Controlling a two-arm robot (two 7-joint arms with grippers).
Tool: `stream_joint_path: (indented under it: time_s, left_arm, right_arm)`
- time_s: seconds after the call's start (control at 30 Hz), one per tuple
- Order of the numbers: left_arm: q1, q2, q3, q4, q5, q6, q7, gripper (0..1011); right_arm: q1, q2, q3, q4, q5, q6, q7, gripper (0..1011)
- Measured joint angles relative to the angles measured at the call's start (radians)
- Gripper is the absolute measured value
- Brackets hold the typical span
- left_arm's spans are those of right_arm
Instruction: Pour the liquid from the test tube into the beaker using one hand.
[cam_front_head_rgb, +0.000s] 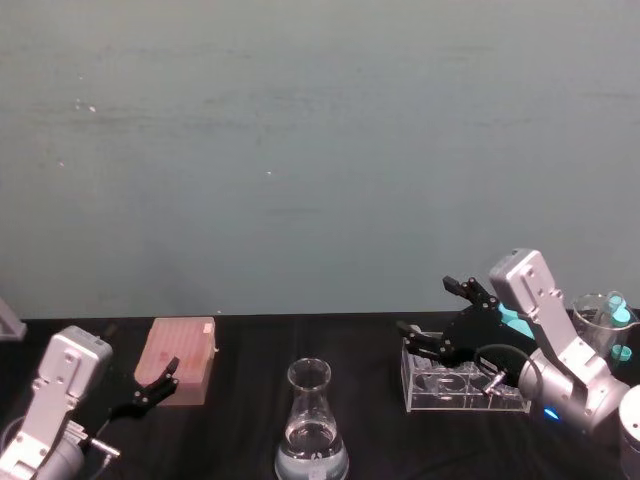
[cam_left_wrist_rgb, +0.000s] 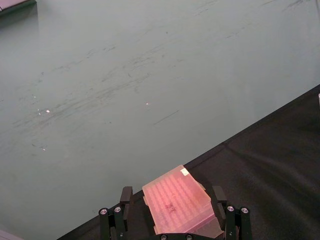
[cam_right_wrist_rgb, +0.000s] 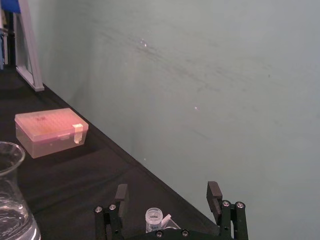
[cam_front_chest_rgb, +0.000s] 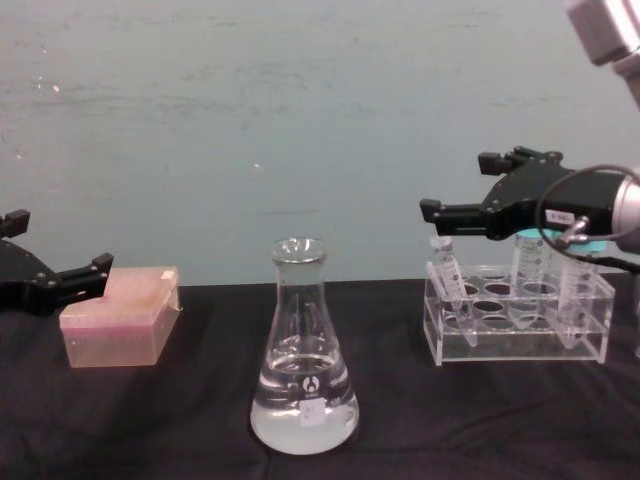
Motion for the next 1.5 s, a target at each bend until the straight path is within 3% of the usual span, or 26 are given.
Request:
stream_joint_path:
  time_s: [0.3,0.53,1.07,1.5]
  left_arm:
    - [0.000,0.000,0.000,0.000,0.000,0.000,0.000,1000]
    - [0.000,0.000,0.000,0.000,0.000,0.000,0.000,1000]
    - [0.000,0.000,0.000,0.000,0.000,0.000,0.000,1000]
    - [0.000,0.000,0.000,0.000,0.000,0.000,0.000,1000]
  right_arm:
    - [0.038,-0.051,-0.005,0.088,-0.034,0.013,0.021,1003]
    - [0.042,-0.070,-0.005,0.123,-0.055,0.013,0.031,1003]
    - [0.031,-0.095,0.027,0.149,-0.081,0.063,0.049,1003]
    - [0.038,-0.116,0.039,0.177,-0.110,0.072,0.058,1003]
